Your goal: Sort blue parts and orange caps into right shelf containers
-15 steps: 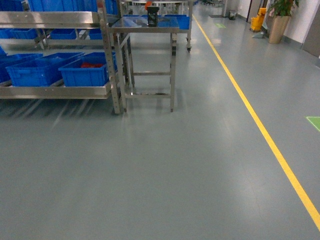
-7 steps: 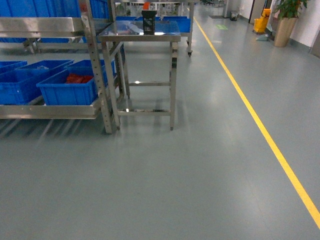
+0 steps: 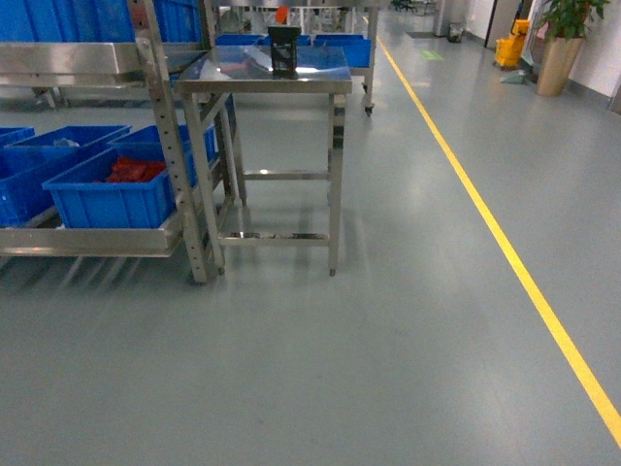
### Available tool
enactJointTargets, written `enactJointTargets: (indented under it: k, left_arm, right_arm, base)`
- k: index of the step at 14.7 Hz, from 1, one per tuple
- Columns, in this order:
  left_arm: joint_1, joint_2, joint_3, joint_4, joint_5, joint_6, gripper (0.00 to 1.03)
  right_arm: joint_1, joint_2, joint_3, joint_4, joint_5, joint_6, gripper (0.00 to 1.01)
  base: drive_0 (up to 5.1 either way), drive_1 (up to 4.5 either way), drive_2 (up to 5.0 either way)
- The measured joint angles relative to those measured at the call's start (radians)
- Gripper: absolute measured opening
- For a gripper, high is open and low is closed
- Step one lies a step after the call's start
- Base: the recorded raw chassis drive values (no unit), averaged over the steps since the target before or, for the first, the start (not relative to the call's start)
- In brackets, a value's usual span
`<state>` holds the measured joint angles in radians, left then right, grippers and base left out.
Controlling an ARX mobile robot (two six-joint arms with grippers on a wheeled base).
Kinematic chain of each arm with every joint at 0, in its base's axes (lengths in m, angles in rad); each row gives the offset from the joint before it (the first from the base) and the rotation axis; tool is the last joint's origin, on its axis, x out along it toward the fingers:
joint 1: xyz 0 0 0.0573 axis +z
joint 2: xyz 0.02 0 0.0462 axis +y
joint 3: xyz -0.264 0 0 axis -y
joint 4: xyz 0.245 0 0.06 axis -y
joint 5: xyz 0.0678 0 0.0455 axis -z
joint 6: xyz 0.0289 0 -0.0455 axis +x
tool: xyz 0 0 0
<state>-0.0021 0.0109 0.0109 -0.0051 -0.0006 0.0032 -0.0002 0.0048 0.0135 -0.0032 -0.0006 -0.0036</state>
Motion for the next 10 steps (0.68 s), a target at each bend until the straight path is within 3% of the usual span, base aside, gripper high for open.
enactJointTargets:
  k: [10]
  left_arm:
    - [0.000,0.000,0.000,-0.001,0.000,0.000,0.43]
  right_arm:
    - [0.000,0.000,0.000,-0.003,0.000,0.000,0.40]
  base:
    - [0.0,4.34,-4.3]
